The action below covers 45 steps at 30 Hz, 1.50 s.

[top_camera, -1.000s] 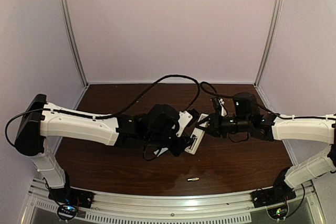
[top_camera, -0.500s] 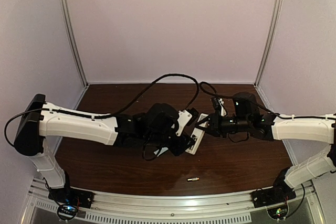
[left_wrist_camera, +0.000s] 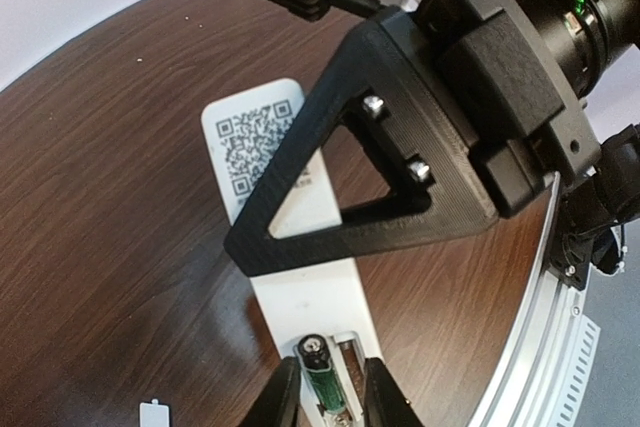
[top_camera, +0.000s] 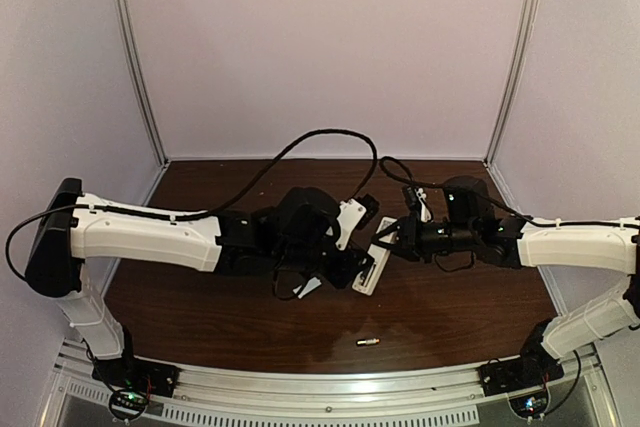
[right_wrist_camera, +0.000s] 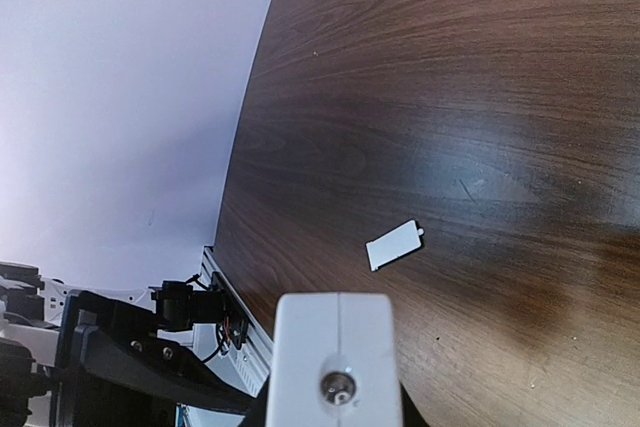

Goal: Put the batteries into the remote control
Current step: Load the battery into the battery compartment.

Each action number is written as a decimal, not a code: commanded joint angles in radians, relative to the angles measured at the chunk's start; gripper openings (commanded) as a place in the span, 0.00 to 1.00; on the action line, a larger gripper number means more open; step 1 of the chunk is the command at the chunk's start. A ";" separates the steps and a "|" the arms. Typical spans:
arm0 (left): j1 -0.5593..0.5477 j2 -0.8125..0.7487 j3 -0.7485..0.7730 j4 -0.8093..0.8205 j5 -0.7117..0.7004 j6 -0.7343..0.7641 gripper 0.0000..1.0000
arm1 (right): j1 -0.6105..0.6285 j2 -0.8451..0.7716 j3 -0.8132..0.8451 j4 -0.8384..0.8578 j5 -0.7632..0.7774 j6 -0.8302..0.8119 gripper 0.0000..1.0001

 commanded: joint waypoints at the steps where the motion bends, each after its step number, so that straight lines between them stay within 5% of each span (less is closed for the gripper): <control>1: 0.013 0.007 0.034 0.027 0.011 -0.013 0.24 | 0.002 -0.009 0.022 0.002 -0.010 -0.019 0.00; 45: 0.031 0.051 0.075 -0.056 0.075 -0.011 0.17 | 0.003 -0.020 0.041 -0.011 -0.019 -0.065 0.00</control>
